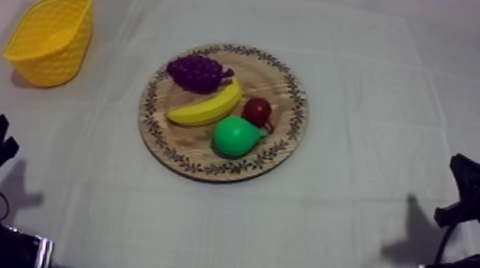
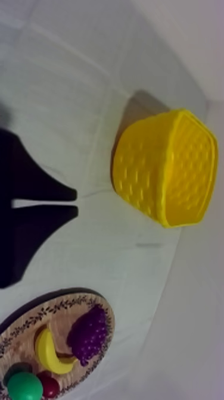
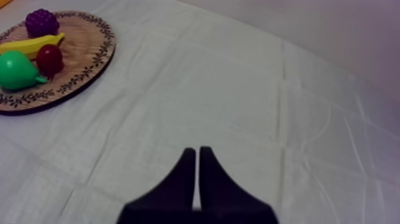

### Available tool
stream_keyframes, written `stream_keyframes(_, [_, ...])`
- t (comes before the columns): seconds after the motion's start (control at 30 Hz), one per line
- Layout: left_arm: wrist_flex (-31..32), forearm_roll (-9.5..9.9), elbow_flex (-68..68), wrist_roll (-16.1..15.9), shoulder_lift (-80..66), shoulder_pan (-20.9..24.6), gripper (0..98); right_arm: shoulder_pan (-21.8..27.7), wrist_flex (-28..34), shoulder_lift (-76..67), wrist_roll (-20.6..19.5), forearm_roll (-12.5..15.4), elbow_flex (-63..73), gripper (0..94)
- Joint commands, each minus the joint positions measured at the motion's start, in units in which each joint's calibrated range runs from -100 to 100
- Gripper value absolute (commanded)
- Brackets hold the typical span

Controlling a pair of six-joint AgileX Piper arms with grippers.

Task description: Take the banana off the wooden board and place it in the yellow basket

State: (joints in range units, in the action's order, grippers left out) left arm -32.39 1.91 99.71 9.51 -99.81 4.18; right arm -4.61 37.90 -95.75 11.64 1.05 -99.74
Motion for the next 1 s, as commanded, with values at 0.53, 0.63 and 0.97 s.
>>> stream_keyframes(0.53, [0.0, 0.06, 0.0, -4.7, 0.0, -0.2, 0.0, 0.0, 0.0, 0.0, 0.0, 0.0, 0.0, 0.4])
stream_keyframes(0.63, [-1.2, -0.08, -0.5, -4.7, 0.3, -0.2, 0.0, 0.0, 0.0, 0.0, 0.0, 0.0, 0.0, 0.4])
stream_keyframes(0.97, [-3.4, 1.43, -7.8, -0.3, 19.8, -3.2, 0.0, 0.0, 0.0, 0.0, 0.0, 0.0, 0.0, 0.4])
